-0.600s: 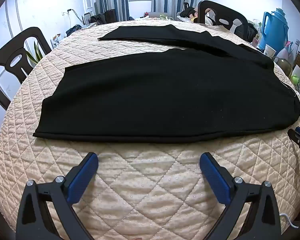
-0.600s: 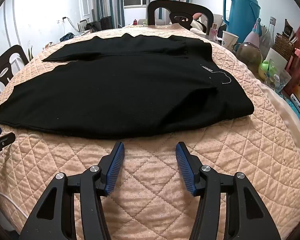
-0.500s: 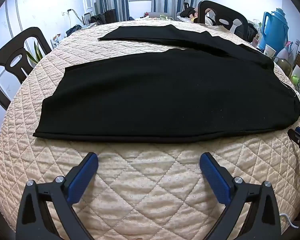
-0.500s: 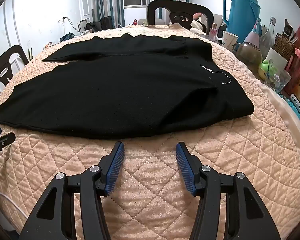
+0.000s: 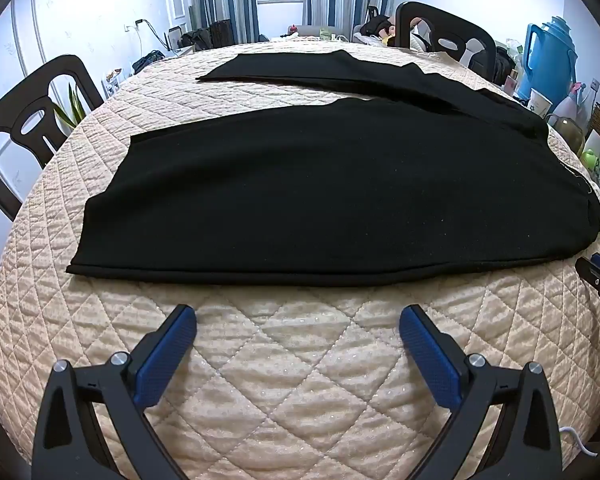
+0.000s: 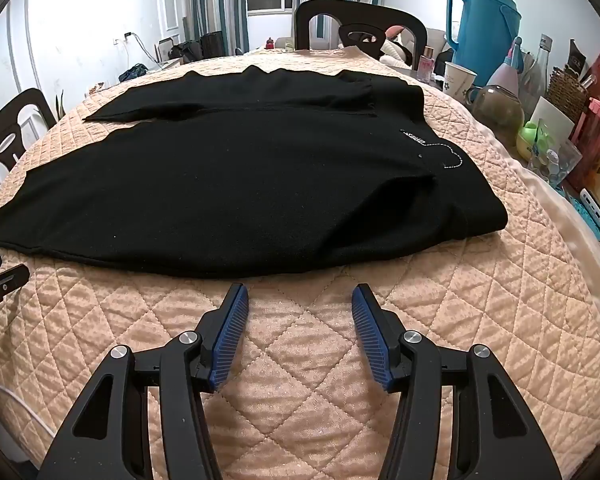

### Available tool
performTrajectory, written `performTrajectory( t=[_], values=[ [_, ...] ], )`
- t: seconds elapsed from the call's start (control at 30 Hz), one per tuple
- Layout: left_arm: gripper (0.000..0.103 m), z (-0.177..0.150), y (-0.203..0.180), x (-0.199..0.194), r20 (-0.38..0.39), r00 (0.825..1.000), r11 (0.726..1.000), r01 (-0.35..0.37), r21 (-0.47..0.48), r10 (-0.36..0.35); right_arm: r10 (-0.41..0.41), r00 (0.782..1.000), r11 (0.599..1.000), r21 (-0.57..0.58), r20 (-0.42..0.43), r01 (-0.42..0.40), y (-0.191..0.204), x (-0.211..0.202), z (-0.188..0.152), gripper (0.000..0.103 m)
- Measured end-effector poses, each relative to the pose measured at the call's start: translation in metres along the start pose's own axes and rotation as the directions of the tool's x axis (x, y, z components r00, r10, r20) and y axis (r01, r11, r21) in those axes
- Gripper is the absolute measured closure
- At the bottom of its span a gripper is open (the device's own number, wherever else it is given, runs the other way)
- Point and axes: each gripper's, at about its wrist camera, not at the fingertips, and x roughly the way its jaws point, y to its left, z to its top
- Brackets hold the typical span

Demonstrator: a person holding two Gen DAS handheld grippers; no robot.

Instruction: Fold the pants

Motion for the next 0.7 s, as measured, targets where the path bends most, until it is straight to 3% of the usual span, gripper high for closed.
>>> performTrajectory(
  t=[0.7],
  values=[
    [0.000,0.0048,-0.0014,-0.0031,0.006,1.000,1.000,0.000,-0.002,0.000,0.000,1.000,1.000,0.001,-0.005,0.000,-0.0004,0.0021,0.0007,0.048]
  ],
)
